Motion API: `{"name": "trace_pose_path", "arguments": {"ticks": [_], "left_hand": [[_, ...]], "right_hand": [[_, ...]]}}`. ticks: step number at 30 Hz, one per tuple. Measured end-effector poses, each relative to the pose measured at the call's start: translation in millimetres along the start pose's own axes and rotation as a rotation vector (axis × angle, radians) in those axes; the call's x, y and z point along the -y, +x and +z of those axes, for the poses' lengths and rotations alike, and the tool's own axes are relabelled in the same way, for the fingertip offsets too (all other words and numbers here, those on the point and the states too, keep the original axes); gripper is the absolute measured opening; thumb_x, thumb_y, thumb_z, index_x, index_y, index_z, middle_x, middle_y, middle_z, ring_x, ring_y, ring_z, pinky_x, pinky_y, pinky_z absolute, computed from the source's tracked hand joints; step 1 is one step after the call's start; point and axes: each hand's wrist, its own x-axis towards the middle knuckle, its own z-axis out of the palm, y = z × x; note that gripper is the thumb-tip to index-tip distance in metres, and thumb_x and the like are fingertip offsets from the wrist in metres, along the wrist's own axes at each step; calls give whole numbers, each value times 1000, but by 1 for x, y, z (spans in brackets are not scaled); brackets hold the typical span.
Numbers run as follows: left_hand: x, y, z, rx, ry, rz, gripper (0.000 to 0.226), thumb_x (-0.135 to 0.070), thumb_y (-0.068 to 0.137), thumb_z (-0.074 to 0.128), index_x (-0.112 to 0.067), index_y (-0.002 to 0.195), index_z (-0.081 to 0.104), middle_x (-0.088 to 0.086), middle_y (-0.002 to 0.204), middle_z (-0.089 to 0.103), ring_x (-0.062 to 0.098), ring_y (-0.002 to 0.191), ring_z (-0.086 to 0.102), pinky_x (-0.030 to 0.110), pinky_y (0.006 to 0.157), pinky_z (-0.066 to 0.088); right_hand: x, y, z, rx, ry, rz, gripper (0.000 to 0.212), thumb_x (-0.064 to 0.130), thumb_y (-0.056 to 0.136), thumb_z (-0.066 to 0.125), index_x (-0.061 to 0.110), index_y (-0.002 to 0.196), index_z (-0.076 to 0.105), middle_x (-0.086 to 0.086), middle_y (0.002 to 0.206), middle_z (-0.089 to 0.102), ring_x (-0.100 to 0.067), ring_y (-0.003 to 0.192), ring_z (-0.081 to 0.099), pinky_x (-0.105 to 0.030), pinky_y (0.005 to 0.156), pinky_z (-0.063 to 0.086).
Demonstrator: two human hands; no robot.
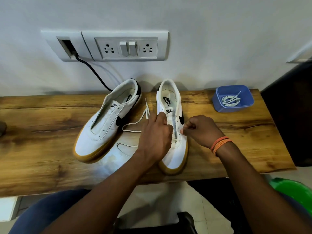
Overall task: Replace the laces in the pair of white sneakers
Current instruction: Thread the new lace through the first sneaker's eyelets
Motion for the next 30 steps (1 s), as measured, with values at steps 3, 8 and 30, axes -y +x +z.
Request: {"name": "trace_pose_path", "arguments": {"ticks": [3,8,30], "left_hand": [[-6,3,4,39,36,-41,22,-19,86,52,-15,78,72,6,94,52,30,93,44,42,71,42],[-10,7,9,120,-88,-174,16,-24,88,64,-33,89,77,-4,100,45,21,103,41,33,83,32],[-15,10,4,228,-456,-495,6,-28,84,74,-33,88,75,-7,105,40,16,111,36,31,88,24]], "right_hand": [[-2,0,2,27,-33,-2,7,23,85,73,17,82,72,0,87,71,-17,85,64,-33,81,52],[-7,4,1,19,-65,0,14,9,87,65,19,88,74,0,95,72,-18,90,64,-33,86,53],[0,-1,12,-35,-12,-4,21,3,79,72,19,67,67,-2,74,71,-19,74,67,-37,78,58]]}}
